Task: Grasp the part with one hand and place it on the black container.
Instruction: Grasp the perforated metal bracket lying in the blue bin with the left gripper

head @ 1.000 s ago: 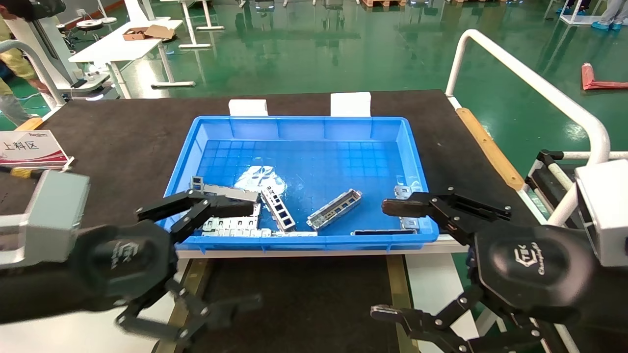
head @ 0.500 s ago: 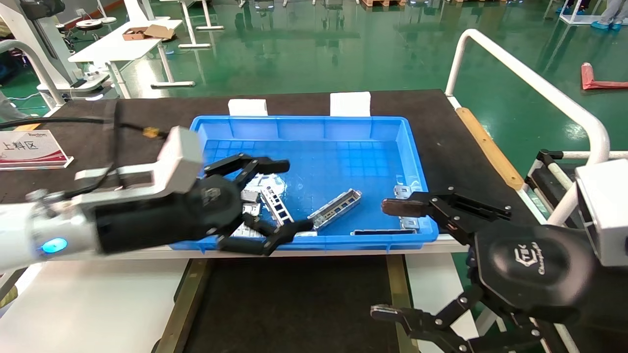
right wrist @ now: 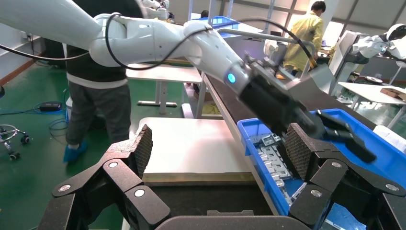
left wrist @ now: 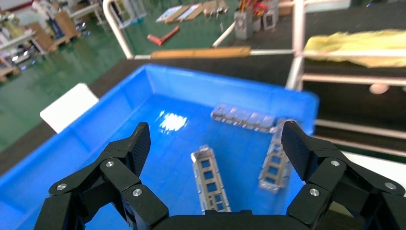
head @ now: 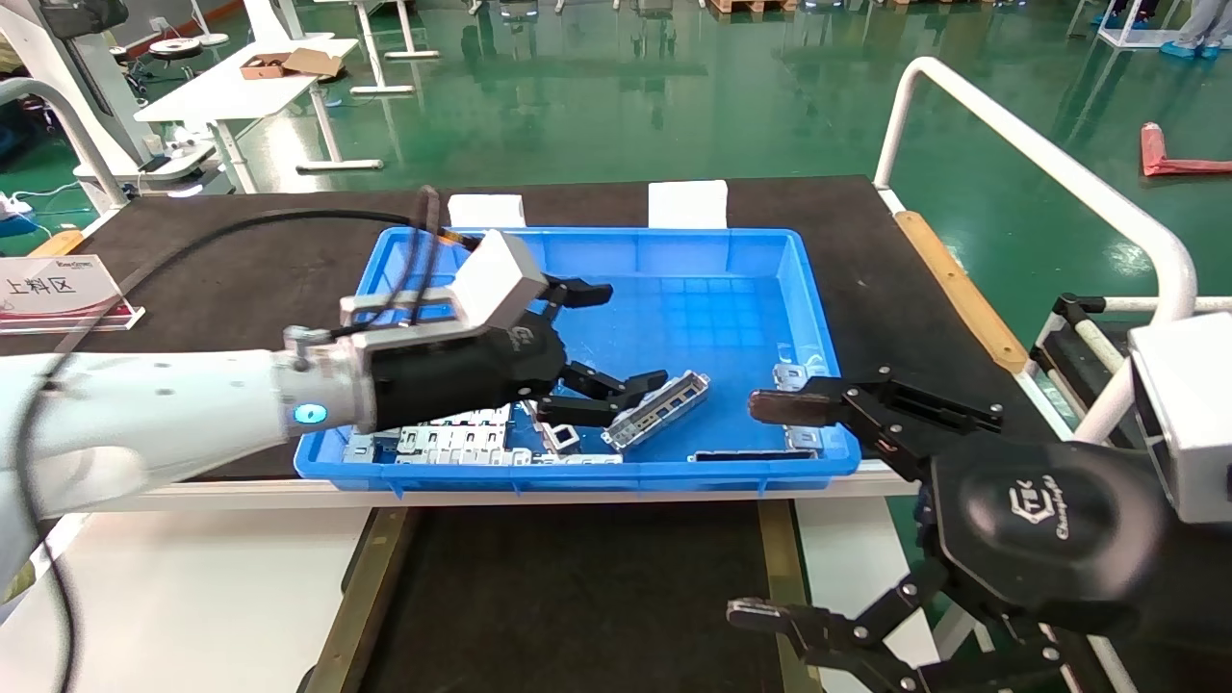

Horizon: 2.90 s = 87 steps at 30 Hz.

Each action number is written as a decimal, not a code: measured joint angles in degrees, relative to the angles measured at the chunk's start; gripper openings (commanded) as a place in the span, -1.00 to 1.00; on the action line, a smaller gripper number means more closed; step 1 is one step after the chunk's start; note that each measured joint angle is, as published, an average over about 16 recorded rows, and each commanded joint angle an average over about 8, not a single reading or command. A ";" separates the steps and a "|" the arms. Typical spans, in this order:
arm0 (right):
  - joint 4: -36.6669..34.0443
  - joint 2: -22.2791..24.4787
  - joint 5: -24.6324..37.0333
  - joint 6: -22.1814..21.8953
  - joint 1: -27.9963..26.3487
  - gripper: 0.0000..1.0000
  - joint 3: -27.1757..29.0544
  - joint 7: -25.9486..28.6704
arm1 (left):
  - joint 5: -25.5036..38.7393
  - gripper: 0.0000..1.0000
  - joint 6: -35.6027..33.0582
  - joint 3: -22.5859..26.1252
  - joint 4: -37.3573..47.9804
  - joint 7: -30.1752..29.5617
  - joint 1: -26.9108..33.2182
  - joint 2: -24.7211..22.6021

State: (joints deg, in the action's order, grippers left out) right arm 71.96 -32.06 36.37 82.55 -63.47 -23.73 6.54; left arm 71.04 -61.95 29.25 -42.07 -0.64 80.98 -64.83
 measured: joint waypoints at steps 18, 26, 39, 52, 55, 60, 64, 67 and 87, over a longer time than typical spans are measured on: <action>0.00 0.00 0.00 0.00 0.00 1.00 0.00 0.00 | 3.24 1.00 10.67 3.80 21.74 11.89 4.43 -12.68; 0.00 0.00 0.00 0.00 0.00 1.00 0.00 0.00 | 0.58 1.00 13.39 7.38 23.10 12.01 4.59 -13.48; 0.00 0.00 0.00 0.00 0.00 0.99 -0.01 0.00 | -3.84 1.00 17.64 14.70 22.17 9.62 4.36 -13.52; 0.00 0.00 -0.01 0.00 0.00 -1.00 -0.01 0.00 | -8.24 -1.00 21.28 21.34 21.04 7.45 4.27 -13.48; 0.00 0.00 -0.01 0.00 0.00 -1.00 -0.01 0.00 | -9.28 -1.00 21.96 22.61 20.89 7.16 4.27 -13.44; 0.00 0.00 -0.01 0.00 0.00 -1.00 -0.01 0.00 | -11.04 -1.00 22.86 24.43 20.81 6.85 4.25 -13.37; 0.00 0.00 -0.01 0.00 0.00 -1.00 -0.01 0.00 | -12.46 -1.00 23.34 25.63 20.88 6.69 4.23 -13.31; 0.00 0.00 -0.01 0.00 0.00 -1.00 -0.01 -0.01 | -13.46 -1.00 23.58 26.43 21.00 6.65 4.22 -13.27; 0.00 0.00 -0.01 0.00 0.00 -1.00 -0.01 -0.01 | -19.37 -1.00 24.86 30.51 22.55 7.50 4.12 -13.24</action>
State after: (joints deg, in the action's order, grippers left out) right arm 71.96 -32.06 36.36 82.54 -63.48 -23.74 6.53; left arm 51.67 -37.09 59.76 -19.52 6.86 85.10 -78.07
